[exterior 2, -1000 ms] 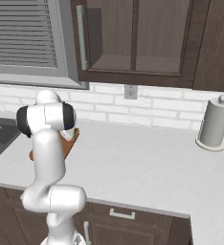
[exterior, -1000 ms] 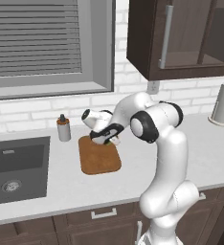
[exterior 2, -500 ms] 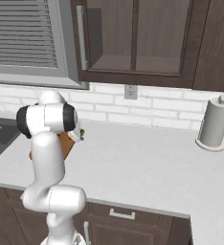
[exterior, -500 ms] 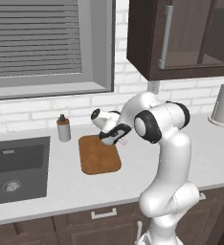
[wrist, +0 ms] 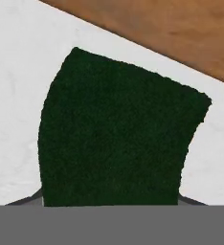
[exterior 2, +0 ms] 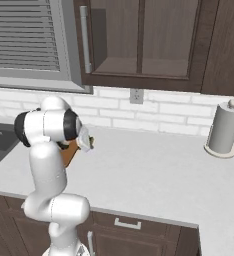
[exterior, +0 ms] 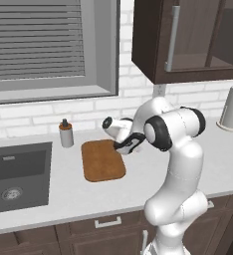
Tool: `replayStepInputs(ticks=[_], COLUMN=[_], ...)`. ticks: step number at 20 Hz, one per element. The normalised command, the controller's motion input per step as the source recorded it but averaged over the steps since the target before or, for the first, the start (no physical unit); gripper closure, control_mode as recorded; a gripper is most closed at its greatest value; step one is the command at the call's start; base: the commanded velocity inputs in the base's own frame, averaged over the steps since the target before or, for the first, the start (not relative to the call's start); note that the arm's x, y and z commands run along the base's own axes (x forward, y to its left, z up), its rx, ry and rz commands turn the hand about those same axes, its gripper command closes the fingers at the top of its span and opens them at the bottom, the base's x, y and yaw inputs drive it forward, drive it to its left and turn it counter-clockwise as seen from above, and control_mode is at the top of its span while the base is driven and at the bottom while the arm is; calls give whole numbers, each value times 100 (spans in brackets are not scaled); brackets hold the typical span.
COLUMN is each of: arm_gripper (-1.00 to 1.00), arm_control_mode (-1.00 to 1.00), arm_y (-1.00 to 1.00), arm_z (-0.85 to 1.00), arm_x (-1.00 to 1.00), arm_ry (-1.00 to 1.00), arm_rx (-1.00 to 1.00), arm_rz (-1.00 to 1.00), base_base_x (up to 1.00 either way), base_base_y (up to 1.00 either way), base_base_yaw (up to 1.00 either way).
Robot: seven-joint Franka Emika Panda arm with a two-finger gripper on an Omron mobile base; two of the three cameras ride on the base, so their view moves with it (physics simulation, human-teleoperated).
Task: Pick up the sponge from the counter and clean the cutting board by briefly scrubbing or pressing down on the cutting board. Once finished, release the sponge.
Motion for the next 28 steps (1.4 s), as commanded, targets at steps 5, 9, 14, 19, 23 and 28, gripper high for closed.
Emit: replayStepInputs(ticks=[5, 9, 14, 19, 23, 28], arm_gripper=[100, 100, 100, 100, 100, 100], arm_control_mode=[-100, -100, -100, -100, -100, -100], arm_y=[31, 81, 100, 100, 92, 37], arm_z=[96, 79, 23, -1, -19, -23], arm_x=[1, 7, 14, 2, -16, -39], arm_ry=[-4, 7, 10, 1, 0, 0], arm_rx=[23, 17, -8, -24, -25, -9], arm_rz=[14, 15, 9, -1, -16, -32], base_base_x=[0, 0, 0, 0, 0, 0], base_base_y=[0, 0, 0, 0, 0, 0], base_base_yaw=[0, 0, 0, 0, 0, 0])
